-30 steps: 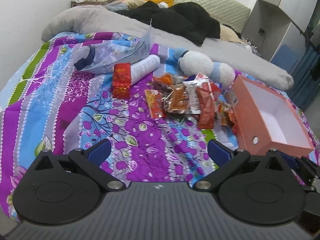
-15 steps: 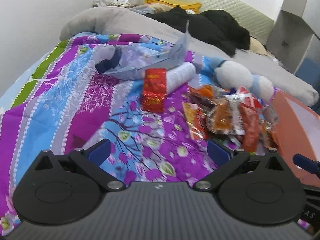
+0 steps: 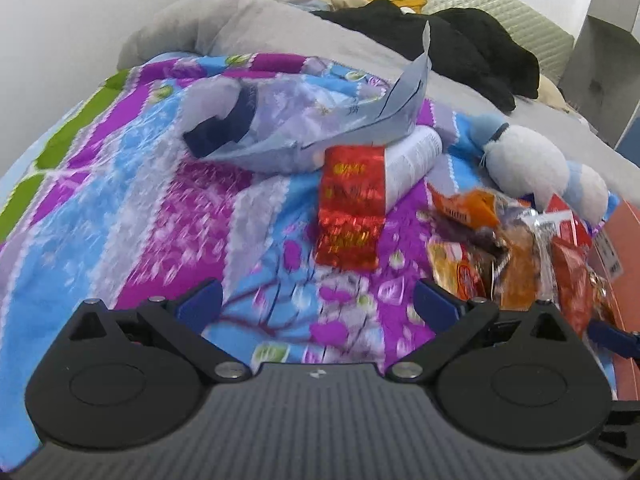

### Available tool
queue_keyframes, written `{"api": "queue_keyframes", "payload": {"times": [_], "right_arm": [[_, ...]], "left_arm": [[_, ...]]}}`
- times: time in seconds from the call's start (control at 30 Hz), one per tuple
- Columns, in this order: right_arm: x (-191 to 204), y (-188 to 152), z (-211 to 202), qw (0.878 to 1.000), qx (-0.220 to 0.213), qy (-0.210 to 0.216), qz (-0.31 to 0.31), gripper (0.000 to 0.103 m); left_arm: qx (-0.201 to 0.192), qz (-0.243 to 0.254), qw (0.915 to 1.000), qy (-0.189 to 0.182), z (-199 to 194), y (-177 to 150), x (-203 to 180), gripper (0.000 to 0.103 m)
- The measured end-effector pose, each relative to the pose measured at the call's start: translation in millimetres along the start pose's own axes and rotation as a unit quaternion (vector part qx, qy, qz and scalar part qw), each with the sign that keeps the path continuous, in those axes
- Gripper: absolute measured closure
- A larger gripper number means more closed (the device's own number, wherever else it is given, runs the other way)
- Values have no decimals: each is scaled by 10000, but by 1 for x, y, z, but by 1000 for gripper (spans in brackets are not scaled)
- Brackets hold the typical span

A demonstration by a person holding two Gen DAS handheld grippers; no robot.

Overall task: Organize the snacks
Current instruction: 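Lower the left tool to the red tea bag while the right tool reaches the shrimp bag, then close the left tool on the red tea bag while the right tool grasps the shrimp bag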

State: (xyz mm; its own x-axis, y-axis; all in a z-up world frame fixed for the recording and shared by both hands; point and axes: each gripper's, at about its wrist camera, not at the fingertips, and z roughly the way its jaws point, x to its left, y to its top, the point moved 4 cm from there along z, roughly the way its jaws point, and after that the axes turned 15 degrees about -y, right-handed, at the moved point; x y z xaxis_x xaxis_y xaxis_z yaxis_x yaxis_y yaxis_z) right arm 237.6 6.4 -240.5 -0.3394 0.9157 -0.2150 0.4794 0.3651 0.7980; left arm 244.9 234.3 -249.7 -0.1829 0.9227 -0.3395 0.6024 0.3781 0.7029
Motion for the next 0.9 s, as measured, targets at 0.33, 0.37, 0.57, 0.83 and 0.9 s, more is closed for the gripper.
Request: {"api": "queue_keyframes", "payload": {"times": [0.33, 0.37, 0.57, 0.83, 0.9], "right_arm": [[23, 21, 56, 9991, -56, 27, -418, 17], [25, 21, 60, 9991, -59, -48, -424, 17], [31, 18, 78, 9990, -34, -212, -392, 16], [30, 18, 64, 9981, 3, -175, -589, 61], [32, 18, 58, 9981, 51, -135, -594, 78]], "left_arm": [[-63, 147, 9996, -248, 64, 25, -5, 8], [-38, 103, 9996, -246, 69, 26, -3, 10], [226, 237, 9992, 246, 98, 17, 5, 29], [97, 395, 9991, 106, 90, 12, -2, 46], [71, 400, 9992, 32, 83, 10, -7, 46]]}}
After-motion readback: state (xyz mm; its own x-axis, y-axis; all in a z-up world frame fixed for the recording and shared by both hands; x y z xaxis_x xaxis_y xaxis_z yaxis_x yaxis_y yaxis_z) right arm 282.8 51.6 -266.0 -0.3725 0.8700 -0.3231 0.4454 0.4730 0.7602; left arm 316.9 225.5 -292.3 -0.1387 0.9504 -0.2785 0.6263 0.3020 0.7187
